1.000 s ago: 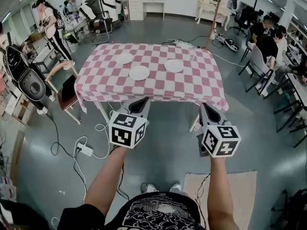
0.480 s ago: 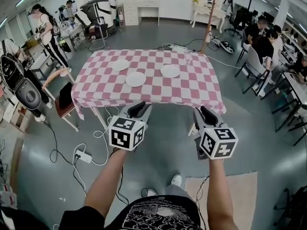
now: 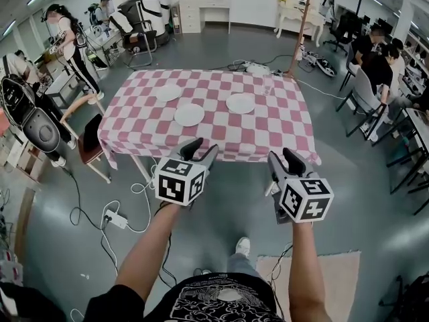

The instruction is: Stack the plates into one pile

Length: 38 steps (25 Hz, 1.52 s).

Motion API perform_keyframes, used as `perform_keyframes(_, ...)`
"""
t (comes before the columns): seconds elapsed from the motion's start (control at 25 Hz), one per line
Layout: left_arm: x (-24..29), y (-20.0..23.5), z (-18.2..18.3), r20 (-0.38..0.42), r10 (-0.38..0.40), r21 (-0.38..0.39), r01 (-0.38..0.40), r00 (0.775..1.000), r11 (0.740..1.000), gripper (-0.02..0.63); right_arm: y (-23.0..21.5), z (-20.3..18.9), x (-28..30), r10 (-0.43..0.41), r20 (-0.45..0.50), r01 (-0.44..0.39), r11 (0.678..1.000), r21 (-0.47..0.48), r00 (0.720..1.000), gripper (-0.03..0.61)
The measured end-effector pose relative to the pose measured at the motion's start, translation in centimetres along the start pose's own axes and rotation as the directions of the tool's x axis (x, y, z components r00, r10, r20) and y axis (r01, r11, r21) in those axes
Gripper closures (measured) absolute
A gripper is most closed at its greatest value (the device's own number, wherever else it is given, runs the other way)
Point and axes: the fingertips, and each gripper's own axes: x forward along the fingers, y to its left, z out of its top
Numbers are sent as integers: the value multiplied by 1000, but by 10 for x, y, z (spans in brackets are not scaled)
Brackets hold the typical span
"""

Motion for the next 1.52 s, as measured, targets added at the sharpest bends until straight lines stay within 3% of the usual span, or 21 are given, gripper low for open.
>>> perform_keyframes(0.48,93,40,2,-30,81,-42,-82,996,996,390,-69,-2,91,83,-51,-82,996,23,995,350)
perform_keyframes(0.88,147,41,12,-57,133,-52,-136,989,989,370,-120,10,131,151,-60,-150,988,27,987,334)
perform_keyframes(1.52,195,74,18,-65,177,-71,-181,982,981,365,-149,10,191,183,-87,-181,983,25,979,334)
